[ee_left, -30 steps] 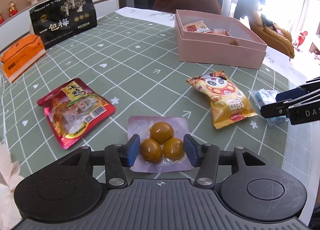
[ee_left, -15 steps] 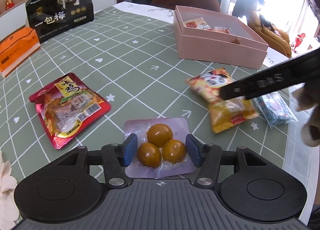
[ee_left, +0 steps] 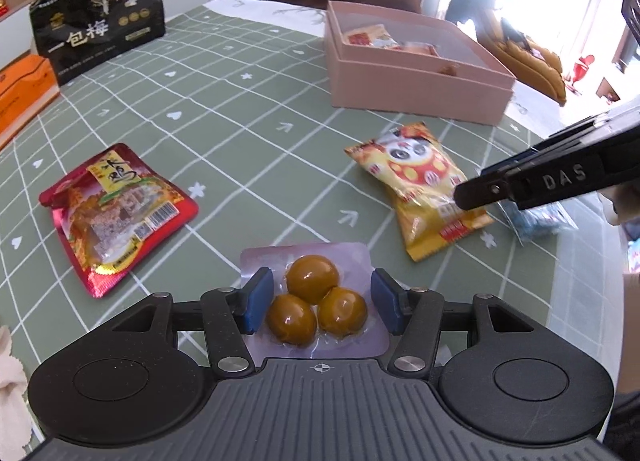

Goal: Organize snacks

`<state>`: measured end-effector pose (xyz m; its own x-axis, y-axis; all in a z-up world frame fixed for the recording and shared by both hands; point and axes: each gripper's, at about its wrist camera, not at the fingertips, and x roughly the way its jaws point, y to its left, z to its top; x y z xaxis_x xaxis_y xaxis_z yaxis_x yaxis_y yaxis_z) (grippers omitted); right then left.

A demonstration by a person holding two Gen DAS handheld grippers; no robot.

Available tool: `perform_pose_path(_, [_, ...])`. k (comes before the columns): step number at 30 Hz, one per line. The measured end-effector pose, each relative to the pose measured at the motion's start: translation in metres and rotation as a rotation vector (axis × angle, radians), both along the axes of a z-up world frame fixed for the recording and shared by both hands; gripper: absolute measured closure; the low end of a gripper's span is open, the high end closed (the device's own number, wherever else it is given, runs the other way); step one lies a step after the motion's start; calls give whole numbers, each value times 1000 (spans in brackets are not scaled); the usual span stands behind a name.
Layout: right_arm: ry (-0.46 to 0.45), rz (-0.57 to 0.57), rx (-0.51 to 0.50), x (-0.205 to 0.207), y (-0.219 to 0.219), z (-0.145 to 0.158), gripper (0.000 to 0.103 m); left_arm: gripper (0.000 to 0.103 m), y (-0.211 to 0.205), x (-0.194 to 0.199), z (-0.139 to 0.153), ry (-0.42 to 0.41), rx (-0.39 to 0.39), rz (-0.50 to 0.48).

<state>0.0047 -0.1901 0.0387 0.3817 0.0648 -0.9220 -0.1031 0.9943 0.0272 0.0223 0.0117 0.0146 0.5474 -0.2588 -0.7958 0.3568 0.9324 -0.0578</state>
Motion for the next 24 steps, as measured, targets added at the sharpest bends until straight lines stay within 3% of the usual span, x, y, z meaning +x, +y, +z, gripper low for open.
perform_pose_path(6, [16, 11, -19, -25, -7, -8, 71, 38, -9, -3, -2, -4, 26, -15])
perform_pose_path(9, [4, -2, -15, -29, -8, -8, 66, 37, -16, -8, -4, -40, 81, -40])
perform_pose_path(13, [0, -30, 18, -29, -11, -9, 48, 38, -10, -8, -3, -33, 46, -23])
perform_pose_path(18, [-25, -43, 23, -33, -12, -11, 43, 41, 5, -13, 2, -8, -32, 21])
perform_pose_path(24, [-45, -34, -3, -39, -10, -10, 42, 46, 15, -28, 6, -17, -54, 41])
